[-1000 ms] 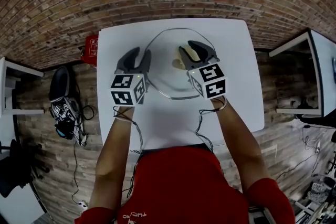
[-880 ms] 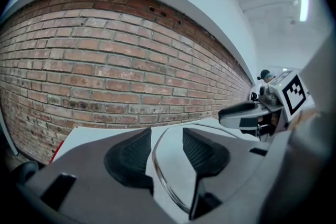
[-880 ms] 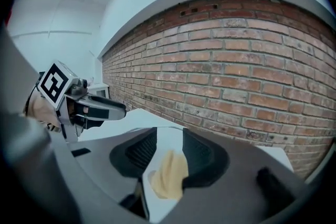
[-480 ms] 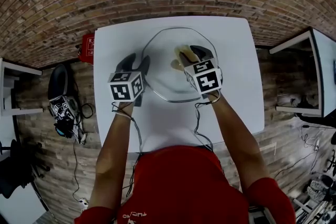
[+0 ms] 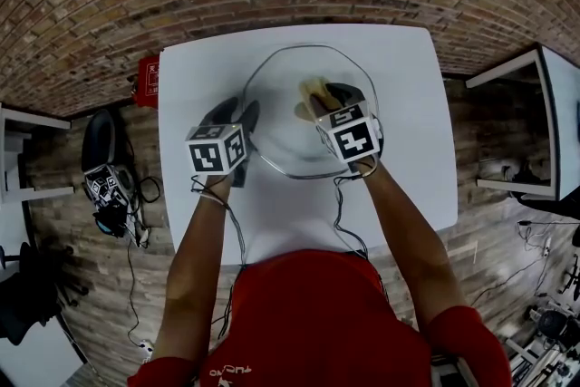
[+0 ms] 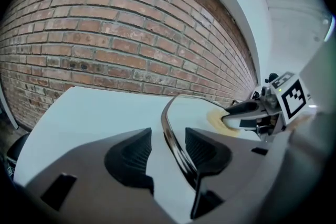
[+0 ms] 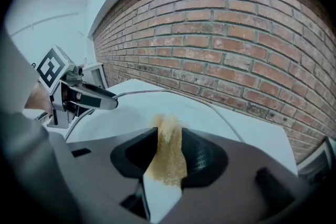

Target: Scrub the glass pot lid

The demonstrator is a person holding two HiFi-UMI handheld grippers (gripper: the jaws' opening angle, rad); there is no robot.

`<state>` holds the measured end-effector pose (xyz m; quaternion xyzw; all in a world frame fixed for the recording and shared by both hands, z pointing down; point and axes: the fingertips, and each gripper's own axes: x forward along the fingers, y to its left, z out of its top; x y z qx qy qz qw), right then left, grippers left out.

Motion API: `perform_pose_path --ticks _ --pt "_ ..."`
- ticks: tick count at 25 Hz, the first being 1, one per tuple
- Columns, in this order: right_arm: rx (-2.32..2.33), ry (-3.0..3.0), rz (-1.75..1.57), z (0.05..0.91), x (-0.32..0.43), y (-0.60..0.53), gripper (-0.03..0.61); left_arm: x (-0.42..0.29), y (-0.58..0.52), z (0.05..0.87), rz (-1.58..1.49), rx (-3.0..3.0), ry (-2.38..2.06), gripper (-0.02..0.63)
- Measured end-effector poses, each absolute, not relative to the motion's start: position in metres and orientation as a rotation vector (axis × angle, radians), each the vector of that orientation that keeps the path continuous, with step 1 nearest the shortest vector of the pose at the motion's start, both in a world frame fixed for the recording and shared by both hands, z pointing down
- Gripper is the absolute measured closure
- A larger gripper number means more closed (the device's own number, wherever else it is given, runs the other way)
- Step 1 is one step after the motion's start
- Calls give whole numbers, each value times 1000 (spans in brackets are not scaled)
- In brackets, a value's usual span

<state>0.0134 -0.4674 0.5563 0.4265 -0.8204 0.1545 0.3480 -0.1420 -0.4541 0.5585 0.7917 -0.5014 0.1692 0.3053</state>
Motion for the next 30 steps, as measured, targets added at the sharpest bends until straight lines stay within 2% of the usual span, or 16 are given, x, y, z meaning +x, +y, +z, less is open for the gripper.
perform_pose_path --ticks 4,9,14,21,30 --pt "1106 -2106 391 557 14 -465 482 -137 -455 558 436 2111 -1315 433" --pt "1117 -2084 379 558 12 -464 517 -136 -455 555 435 2111 -1333 476" --pt "1151 -2091 388 543 8 -466 526 -136 -453 556 425 2105 -1334 482" --pt "1169 -2177 381 513 -34 -493 526 -137 -454 556 416 2105 -1327 485" --pt "1150 -2143 391 529 -68 -526 528 -137 -453 555 435 2113 -1309 486"
